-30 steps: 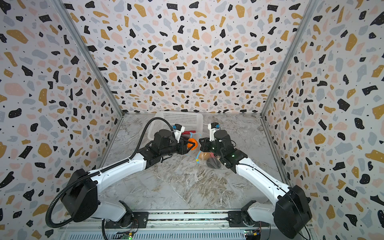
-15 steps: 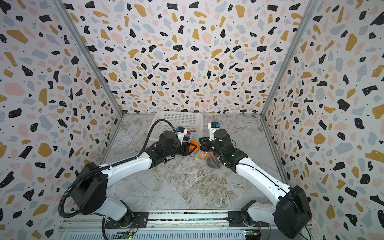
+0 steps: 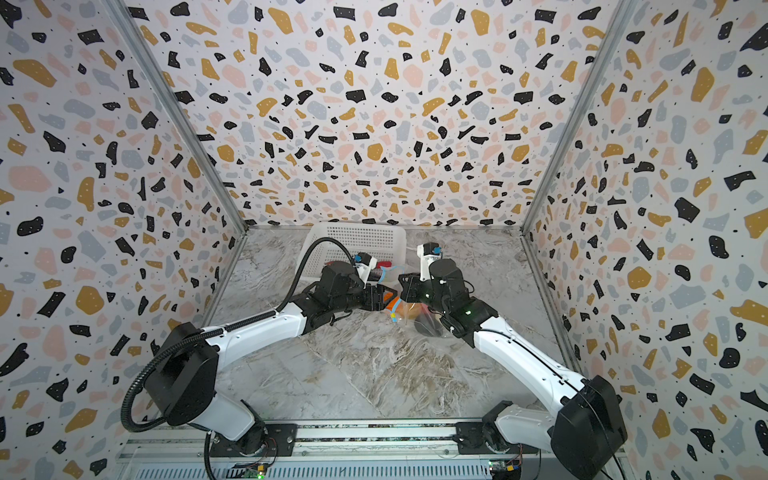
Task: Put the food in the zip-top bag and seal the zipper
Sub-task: 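Open the left gripper inside the bag and move it back to the basket, then lower the left gripper into the basket onto the dark avocado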
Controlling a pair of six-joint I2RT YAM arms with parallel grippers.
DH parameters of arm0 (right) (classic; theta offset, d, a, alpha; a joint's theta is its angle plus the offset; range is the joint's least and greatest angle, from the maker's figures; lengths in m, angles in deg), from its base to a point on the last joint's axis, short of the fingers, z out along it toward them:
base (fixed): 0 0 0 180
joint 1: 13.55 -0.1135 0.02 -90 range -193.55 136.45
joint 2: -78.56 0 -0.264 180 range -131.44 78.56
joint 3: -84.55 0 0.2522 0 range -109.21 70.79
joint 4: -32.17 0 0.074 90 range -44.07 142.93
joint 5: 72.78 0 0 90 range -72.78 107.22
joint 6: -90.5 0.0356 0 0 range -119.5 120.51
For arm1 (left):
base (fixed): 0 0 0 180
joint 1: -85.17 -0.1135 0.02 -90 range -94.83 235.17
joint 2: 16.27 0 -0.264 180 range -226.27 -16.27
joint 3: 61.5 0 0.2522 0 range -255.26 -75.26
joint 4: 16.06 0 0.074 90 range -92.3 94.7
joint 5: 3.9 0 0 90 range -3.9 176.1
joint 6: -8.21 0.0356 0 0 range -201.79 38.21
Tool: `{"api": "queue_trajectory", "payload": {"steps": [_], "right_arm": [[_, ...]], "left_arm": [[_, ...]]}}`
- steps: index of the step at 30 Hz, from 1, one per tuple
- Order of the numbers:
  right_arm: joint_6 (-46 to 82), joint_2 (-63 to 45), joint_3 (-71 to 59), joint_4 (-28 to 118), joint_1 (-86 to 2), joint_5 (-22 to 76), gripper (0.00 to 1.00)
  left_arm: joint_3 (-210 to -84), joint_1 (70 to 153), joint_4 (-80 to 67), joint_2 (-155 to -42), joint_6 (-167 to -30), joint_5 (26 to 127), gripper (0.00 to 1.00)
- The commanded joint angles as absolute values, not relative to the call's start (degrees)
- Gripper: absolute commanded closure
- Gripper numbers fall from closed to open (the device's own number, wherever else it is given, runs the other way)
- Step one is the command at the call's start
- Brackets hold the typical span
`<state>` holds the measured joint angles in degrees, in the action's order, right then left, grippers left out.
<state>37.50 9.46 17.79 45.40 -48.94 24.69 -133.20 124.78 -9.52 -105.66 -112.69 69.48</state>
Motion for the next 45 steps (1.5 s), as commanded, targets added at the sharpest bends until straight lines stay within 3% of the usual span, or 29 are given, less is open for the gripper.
{"api": "queue_trajectory", "payload": {"steps": [1, 10, 20, 29, 45], "right_arm": [[37.1, 11.8, 16.7, 45.4, -49.2, 24.0, 1.00], [36.9, 13.7, 18.4, 45.8, -49.1, 23.3, 1.00], [36.0, 13.6, 18.9, 44.8, -49.2, 24.0, 1.00], [35.7, 12.2, 20.3, 41.7, -49.2, 24.9, 1.00], [35.5, 10.4, 21.7, 38.1, -49.0, 27.3, 1.00]], "left_arm": [[-135.8, 125.1, -8.1, -104.8, -111.3, 70.3, 0.27], [-145.4, 121.1, 7.6, -101.4, -111.8, 81.9, 0.16], [-158.3, 112.5, 21.6, -110.2, -109.8, 88.7, 0.04], [-169.8, 108.4, 31.8, -121.5, -105.8, 91.1, 0.02], [-174.8, 106.4, 36.4, -129.5, -107.8, 90.3, 0.00]]}}
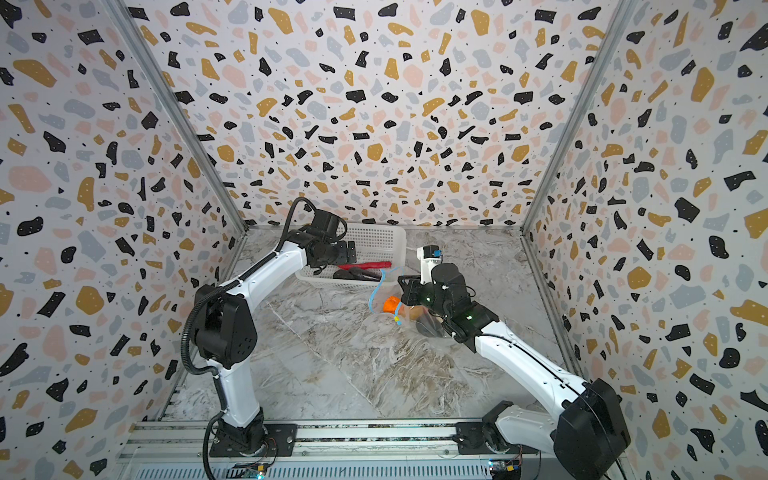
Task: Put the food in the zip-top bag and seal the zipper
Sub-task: 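Lower the left gripper into the basket onto the dark avocado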
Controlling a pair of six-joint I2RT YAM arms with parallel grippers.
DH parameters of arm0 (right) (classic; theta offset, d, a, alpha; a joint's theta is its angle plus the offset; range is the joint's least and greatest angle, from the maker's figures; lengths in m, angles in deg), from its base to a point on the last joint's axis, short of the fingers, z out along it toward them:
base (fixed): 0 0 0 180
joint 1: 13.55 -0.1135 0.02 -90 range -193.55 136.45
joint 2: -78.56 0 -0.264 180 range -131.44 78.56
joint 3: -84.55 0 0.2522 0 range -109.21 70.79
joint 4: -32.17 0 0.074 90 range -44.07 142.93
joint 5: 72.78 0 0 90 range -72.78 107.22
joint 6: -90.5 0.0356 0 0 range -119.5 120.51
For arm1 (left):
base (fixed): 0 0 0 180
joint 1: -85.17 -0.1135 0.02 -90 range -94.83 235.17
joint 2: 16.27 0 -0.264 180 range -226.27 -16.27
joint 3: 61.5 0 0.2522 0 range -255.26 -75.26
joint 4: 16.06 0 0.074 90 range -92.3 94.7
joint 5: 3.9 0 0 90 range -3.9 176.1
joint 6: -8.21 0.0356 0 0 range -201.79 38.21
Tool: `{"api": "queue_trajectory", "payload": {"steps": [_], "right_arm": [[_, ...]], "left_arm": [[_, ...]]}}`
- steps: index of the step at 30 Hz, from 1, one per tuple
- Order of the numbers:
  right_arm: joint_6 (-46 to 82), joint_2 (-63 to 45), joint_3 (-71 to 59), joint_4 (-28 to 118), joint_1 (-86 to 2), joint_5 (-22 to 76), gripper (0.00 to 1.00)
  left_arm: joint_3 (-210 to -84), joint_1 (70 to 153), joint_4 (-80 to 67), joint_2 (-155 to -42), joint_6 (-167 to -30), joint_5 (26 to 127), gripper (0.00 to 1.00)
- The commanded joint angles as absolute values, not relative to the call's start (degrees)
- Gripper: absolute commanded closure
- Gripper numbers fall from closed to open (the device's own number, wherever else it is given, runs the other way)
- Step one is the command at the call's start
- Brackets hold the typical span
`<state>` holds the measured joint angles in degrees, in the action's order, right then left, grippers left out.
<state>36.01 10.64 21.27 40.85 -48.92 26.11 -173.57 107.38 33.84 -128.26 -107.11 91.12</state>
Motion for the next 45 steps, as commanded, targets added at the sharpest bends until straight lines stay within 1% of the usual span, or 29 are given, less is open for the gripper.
{"api": "queue_trajectory", "payload": {"steps": [1, 5, 15, 22, 31, 36, 42, 45], "right_arm": [[35.5, 9.9, 21.5, 37.9, -49.0, 27.6, 1.00], [35.4, 8.6, 20.9, 37.7, -49.0, 28.2, 1.00], [35.4, 7.0, 21.2, 36.9, -48.3, 28.9, 1.00], [35.6, 6.1, 21.4, 36.3, -47.0, 29.8, 1.00], [35.6, 5.0, 20.6, 36.3, -46.4, 30.6, 1.00], [35.8, 4.2, 20.1, 36.3, -46.2, 31.2, 1.00], [36.0, 4.4, 19.8, 36.9, -46.2, 31.3, 1.00], [36.1, 4.9, 20.1, 37.1, -46.2, 31.0, 1.00]], "left_arm": [[-174.7, 105.9, 36.8, -129.7, -107.9, 90.2, 0.00], [-172.9, 104.4, 35.8, -129.6, -109.1, 87.9, 0.00], [-169.3, 104.3, 33.0, -132.0, -110.3, 82.3, 0.01], [-170.9, 104.5, 31.2, -136.2, -111.6, 78.2, 0.02], [-174.3, 104.9, 29.1, -141.3, -112.9, 75.0, 0.03], [-178.9, 104.9, 27.2, -145.2, -114.3, 73.3, 0.06], [-186.8, 104.9, 29.3, -151.2, -114.3, 75.4, 0.07], [-187.5, 104.9, 29.8, -152.1, -113.6, 77.4, 0.07]]}}
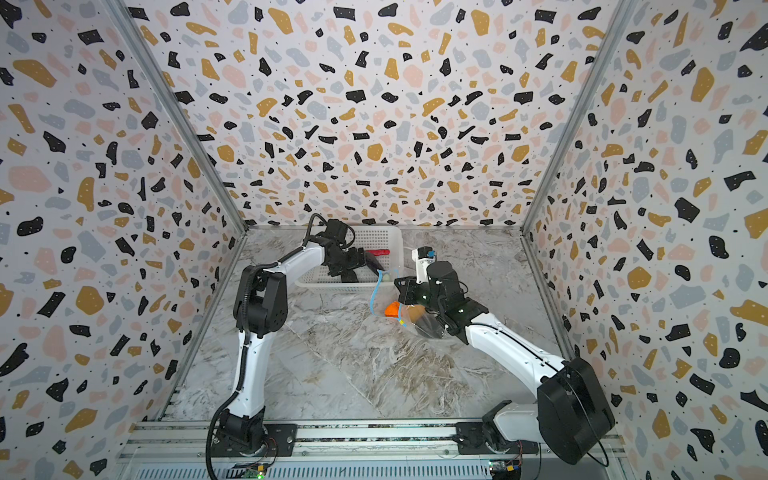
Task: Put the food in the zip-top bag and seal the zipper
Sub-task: 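Lower the left gripper into the basket onto the dark avocado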
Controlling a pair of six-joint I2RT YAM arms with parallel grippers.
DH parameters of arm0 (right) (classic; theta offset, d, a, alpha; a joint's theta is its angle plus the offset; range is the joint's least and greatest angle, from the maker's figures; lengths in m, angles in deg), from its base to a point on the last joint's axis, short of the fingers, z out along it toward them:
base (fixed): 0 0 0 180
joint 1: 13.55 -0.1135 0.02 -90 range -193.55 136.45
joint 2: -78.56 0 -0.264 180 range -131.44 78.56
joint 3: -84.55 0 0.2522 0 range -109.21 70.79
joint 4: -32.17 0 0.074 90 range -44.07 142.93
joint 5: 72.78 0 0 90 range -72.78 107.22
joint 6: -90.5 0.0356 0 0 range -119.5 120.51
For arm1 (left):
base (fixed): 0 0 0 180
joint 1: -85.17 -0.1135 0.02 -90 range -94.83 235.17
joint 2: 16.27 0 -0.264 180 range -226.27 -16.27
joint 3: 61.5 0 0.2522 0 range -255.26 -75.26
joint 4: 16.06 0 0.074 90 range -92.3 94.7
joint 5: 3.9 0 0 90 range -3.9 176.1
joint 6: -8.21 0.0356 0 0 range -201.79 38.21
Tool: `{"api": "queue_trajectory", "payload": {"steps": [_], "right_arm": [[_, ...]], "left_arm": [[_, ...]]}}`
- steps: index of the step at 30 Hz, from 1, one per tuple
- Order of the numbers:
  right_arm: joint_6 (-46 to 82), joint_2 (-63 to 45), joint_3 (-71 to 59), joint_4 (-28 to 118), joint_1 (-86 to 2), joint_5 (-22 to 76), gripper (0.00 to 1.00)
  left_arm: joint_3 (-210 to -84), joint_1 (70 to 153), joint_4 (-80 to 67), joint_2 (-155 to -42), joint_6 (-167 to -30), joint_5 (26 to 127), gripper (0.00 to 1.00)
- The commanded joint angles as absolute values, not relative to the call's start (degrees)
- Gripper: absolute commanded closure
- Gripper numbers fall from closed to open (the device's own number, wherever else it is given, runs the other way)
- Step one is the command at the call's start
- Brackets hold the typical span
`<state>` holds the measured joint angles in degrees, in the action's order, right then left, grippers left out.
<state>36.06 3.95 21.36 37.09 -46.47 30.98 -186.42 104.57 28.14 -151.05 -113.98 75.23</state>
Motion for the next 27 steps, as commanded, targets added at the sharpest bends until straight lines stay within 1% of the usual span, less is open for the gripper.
{"api": "queue_trajectory", "payload": {"steps": [1, 4, 6, 7, 9, 12, 14, 17, 21, 27], "right_arm": [[36.1, 4.9, 20.1, 37.1, -46.2, 30.9, 1.00], [36.3, 4.8, 20.1, 37.1, -46.2, 31.0, 1.00], [36.4, 4.5, 20.1, 37.0, -46.2, 31.2, 1.00], [36.4, 4.4, 20.0, 37.0, -46.2, 31.2, 1.00], [36.2, 4.3, 19.7, 37.4, -46.2, 31.2, 1.00], [36.0, 4.5, 19.6, 37.4, -46.2, 30.9, 1.00], [36.1, 4.5, 19.6, 37.4, -46.2, 30.9, 1.00], [36.1, 4.4, 19.8, 37.3, -46.2, 31.1, 1.00], [36.0, 4.9, 19.7, 37.6, -46.2, 30.7, 1.00], [35.8, 5.4, 19.4, 38.4, -46.2, 30.4, 1.00]], "left_arm": [[-187.3, 104.9, 29.8, -152.1, -113.3, 78.1, 0.07], [-186.7, 104.9, 29.8, -152.0, -112.4, 80.2, 0.08], [-186.7, 104.9, 30.1, -152.0, -111.8, 82.0, 0.11], [-186.8, 104.9, 30.2, -152.0, -111.6, 82.3, 0.14], [-187.0, 104.8, 31.0, -151.8, -111.0, 82.7, 0.27], [-186.5, 104.8, 32.1, -150.9, -109.9, 84.5, 0.39], [-186.3, 104.8, 32.5, -150.2, -109.3, 85.9, 0.44], [-186.7, 104.4, 33.3, -149.8, -108.7, 86.3, 0.50], [-187.0, 104.5, 33.3, -148.1, -108.5, 85.3, 0.55], [-185.5, 104.4, 30.1, -143.3, -108.4, 81.7, 0.58]]}}
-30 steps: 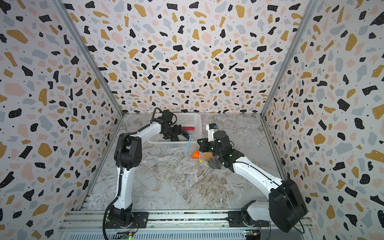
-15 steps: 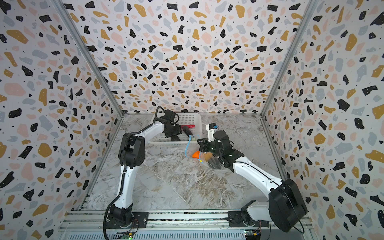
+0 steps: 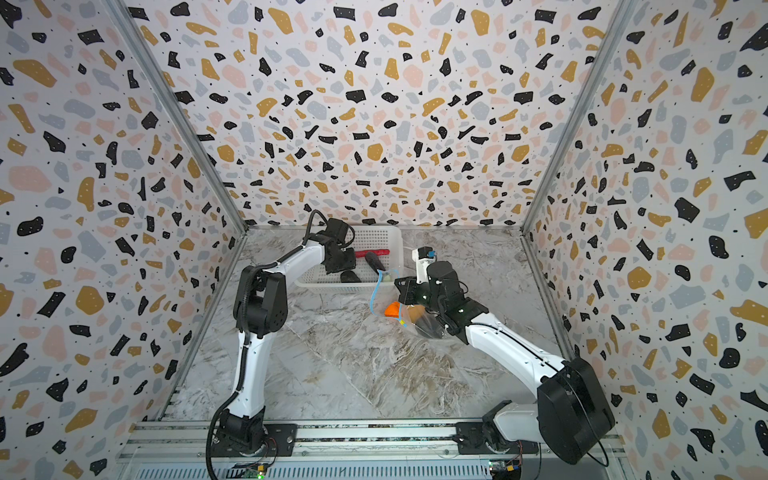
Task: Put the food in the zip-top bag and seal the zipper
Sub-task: 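Lower the left gripper into the basket onto the dark avocado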
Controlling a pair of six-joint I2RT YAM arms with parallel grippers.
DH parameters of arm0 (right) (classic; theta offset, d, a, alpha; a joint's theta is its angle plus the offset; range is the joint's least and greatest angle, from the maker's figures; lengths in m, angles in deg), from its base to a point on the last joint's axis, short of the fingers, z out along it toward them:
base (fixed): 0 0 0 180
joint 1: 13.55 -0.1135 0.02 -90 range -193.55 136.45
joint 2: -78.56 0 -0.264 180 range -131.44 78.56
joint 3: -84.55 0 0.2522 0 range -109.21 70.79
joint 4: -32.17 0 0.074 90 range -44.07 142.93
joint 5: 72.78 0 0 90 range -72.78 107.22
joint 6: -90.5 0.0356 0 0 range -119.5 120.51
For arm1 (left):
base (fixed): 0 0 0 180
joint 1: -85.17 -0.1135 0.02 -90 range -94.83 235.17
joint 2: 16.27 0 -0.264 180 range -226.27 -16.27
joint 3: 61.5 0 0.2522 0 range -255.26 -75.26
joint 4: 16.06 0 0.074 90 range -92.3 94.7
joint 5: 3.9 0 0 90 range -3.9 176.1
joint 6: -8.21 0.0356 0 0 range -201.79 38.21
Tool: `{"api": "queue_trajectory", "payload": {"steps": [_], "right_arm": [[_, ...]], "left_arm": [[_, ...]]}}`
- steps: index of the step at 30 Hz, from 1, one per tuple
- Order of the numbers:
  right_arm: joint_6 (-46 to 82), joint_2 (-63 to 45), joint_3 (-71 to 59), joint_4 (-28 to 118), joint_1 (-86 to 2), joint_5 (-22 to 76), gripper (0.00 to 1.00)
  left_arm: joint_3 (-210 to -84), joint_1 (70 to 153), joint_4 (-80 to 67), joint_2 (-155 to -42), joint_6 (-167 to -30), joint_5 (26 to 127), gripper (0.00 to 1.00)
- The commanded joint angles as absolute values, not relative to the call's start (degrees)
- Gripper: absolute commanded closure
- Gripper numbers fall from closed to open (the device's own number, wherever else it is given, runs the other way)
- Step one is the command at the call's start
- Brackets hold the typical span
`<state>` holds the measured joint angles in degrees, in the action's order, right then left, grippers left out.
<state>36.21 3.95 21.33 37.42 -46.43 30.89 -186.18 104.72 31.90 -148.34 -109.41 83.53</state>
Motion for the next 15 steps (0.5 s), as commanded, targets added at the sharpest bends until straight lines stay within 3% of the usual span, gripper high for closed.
{"api": "queue_trajectory", "payload": {"steps": [1, 12, 15], "right_arm": [[35.8, 5.5, 19.4, 38.5, -46.2, 30.4, 1.00], [35.8, 6.6, 19.2, 40.1, -46.8, 28.8, 1.00], [35.4, 5.9, 18.2, 41.3, -47.0, 28.6, 1.00]], "left_arm": [[-185.2, 104.4, 29.8, -142.7, -108.3, 81.6, 0.58], [-182.1, 104.3, 32.3, -138.7, -106.9, 83.7, 0.57], [-180.0, 104.3, 34.2, -136.9, -106.6, 86.2, 0.50]]}}
